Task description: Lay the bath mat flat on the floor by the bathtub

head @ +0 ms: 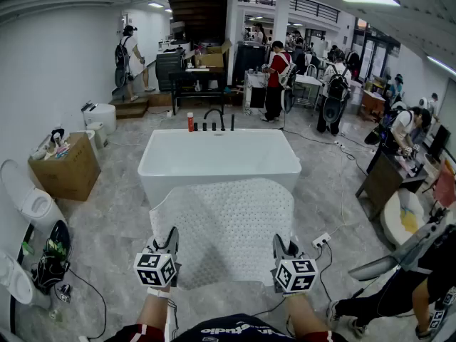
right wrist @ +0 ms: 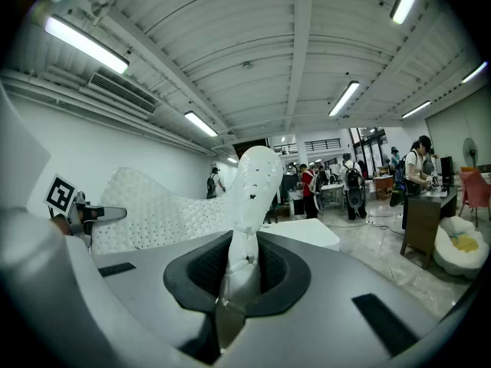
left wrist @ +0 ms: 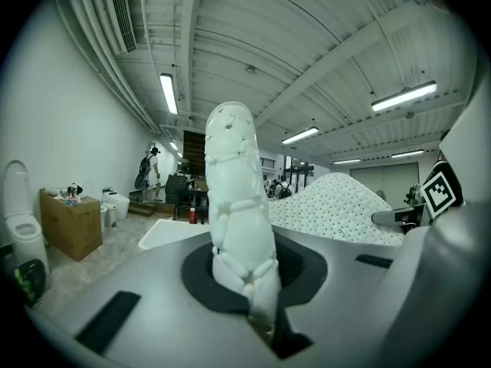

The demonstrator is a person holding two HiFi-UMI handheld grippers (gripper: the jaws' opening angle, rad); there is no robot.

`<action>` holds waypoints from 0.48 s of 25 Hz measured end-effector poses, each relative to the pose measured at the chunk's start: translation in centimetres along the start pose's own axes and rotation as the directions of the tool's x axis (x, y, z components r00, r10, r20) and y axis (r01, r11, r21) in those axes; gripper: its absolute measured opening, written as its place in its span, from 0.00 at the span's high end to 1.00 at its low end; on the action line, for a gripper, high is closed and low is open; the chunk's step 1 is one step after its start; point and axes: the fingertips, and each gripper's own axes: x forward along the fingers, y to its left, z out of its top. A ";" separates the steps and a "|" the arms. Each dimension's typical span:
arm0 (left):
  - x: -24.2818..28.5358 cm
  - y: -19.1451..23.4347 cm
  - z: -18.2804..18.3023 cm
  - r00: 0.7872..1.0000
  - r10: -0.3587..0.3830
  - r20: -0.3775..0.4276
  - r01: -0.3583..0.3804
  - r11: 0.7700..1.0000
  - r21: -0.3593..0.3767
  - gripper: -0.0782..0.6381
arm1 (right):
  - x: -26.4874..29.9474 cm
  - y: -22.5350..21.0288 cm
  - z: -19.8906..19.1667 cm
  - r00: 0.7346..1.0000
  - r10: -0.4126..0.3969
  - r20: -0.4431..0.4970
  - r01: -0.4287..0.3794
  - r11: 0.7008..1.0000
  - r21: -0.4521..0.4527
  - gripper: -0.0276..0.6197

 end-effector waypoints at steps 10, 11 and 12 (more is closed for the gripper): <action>-0.2 -0.2 0.1 1.000 0.008 0.003 -0.008 1.000 -0.003 0.84 | -0.1 0.2 -0.1 1.000 0.010 0.002 -0.010 1.000 -0.007 0.88; -0.2 -0.2 0.1 1.000 0.009 0.004 -0.009 1.000 -0.005 0.84 | -0.1 0.0 -0.1 1.000 0.009 0.002 -0.009 1.000 -0.006 0.88; -0.2 -0.3 0.1 1.000 0.010 0.005 -0.010 1.000 -0.007 0.84 | -0.1 -0.2 -0.1 1.000 0.007 0.002 -0.007 1.000 -0.005 0.88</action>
